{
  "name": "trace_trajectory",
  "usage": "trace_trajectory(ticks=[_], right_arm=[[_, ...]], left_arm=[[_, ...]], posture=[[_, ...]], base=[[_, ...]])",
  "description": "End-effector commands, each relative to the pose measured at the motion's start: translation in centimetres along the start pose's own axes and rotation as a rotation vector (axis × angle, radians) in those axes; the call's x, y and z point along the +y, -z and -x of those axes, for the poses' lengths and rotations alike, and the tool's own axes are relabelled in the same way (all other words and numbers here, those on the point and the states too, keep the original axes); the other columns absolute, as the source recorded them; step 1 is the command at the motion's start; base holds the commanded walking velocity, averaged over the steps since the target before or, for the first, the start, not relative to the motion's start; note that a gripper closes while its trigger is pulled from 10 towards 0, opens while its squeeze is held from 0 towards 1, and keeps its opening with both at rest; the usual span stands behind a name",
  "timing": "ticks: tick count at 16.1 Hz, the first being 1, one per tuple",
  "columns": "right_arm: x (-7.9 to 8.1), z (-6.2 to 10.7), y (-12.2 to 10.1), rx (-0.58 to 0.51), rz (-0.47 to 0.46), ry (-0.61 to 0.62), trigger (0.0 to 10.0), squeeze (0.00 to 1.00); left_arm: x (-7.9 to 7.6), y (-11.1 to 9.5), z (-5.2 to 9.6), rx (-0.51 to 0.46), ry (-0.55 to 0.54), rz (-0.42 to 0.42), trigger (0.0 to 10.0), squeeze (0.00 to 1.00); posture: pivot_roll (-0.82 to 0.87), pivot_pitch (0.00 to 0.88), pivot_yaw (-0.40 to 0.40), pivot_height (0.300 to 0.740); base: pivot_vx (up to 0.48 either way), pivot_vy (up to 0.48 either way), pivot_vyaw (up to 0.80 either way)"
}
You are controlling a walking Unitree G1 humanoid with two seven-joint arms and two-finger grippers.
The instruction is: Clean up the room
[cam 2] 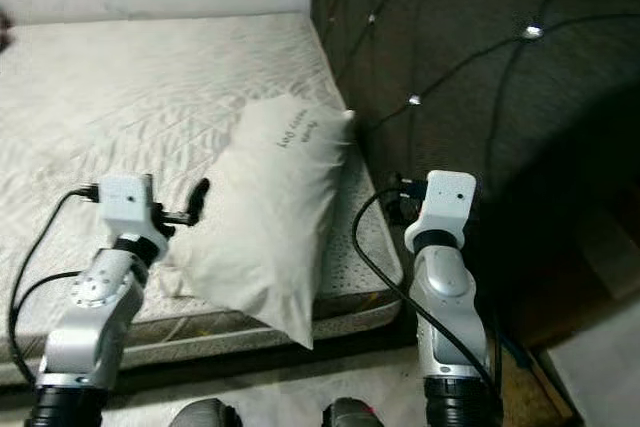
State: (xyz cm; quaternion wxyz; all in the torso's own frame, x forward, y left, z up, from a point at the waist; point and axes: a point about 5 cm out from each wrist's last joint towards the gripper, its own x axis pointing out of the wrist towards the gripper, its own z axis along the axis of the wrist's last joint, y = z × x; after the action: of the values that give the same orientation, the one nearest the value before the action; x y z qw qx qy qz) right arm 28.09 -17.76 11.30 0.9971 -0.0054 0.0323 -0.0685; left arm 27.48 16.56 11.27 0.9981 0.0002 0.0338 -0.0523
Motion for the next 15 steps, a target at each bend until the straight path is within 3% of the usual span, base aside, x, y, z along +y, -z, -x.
trace_trajectory(ticks=[1, 4, 7, 15], right_arm=[[0.0, 0.1, 0.4, 0.012, -0.007, 0.007, 10.0, 0.0], [0.3, 0.0, 0.4, 0.012, -0.01, -0.008, 10.0, 0.0], [0.4, -0.4, 0.2, 0.0, -0.016, -0.018, 10.0, 0.0], [0.7, -0.5, -0.3, -0.033, -0.029, -0.041, 10.0, 0.0]], left_arm=[[0.6, -0.9, -0.3, -0.027, -0.013, -0.002, 10.0, 0.0], [0.7, -1.3, -0.5, -0.048, 0.0, -0.011, 10.0, 0.0], [-0.4, -1.5, -0.2, -0.071, 0.053, 0.015, 10.0, 0.0], [-0.7, -1.2, -0.5, -0.062, 0.047, 0.022, 10.0, 0.0]], posture=[[0.02, 0.0, 0.012, 0.74], [0.02, 0.0, 0.003, 0.74], [0.02, 0.0, -0.003, 0.74], [0.02, 0.0, -0.006, 0.74]], base=[[0.0, 0.0, 0.0], [0.0, 0.0, 0.0], [0.192, 0.0, 0.0], [0.04, 0.0, 0.0]])
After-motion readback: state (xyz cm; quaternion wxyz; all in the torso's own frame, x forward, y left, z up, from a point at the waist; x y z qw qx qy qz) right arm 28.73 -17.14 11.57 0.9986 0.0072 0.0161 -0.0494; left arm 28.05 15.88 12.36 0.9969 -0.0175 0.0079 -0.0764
